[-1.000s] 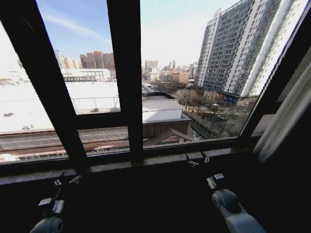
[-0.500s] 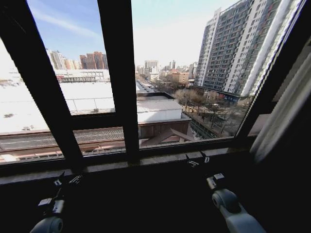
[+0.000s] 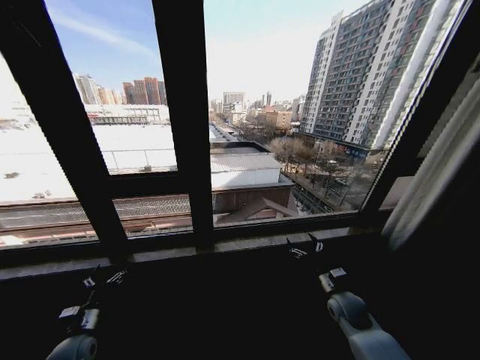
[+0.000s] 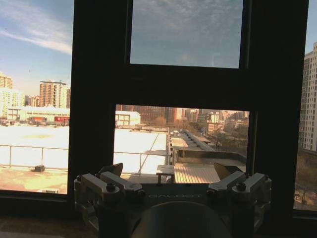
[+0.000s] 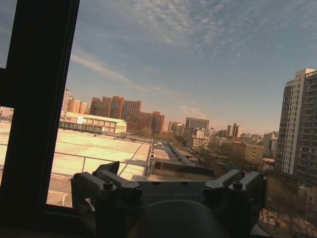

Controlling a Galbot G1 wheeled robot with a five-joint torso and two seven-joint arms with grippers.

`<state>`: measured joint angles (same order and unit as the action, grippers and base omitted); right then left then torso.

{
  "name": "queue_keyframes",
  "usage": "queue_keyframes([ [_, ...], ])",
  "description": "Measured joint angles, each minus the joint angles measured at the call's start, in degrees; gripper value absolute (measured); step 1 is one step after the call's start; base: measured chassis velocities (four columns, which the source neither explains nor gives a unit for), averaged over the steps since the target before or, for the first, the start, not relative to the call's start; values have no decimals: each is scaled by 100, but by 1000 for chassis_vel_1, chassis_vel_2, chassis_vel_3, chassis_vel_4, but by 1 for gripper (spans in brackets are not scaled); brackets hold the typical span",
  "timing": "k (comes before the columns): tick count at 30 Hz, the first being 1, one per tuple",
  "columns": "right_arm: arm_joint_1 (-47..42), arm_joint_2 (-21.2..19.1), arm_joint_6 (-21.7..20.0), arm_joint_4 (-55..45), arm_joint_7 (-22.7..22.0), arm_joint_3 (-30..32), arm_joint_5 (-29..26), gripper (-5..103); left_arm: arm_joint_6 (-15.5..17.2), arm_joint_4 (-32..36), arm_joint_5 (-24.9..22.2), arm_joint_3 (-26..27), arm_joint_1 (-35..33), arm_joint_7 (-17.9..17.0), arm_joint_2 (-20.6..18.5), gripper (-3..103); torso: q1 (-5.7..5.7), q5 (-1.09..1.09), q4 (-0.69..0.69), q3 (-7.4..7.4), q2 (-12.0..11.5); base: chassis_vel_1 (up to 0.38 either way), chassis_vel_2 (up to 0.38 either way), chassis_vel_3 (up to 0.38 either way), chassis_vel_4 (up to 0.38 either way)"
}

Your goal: Open the curtains by pulling them apart, changing their state from closed to fully open.

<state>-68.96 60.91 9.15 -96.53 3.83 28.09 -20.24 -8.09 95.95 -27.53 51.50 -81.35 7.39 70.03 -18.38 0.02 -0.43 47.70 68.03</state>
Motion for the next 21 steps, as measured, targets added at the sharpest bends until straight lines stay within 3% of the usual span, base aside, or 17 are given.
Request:
queue_keyframes([
  [10, -1, 0, 0, 0, 0, 1, 0, 100, 0, 0, 0, 0, -1, 0, 1, 100, 9, 2, -1, -3, 7, 112, -254, -112, 253],
  [15, 0, 0, 0, 0, 0, 0, 0, 100, 0, 0, 0, 1, -1, 0, 0, 100, 1, -5, 4, 0, 1, 69, 11, -54, 2],
  [21, 2, 0, 0, 0, 0, 0, 0, 100, 0, 0, 0, 1, 1, 0, 0, 100, -5, 0, 0, 2, -2, 68, 53, -74, -41],
])
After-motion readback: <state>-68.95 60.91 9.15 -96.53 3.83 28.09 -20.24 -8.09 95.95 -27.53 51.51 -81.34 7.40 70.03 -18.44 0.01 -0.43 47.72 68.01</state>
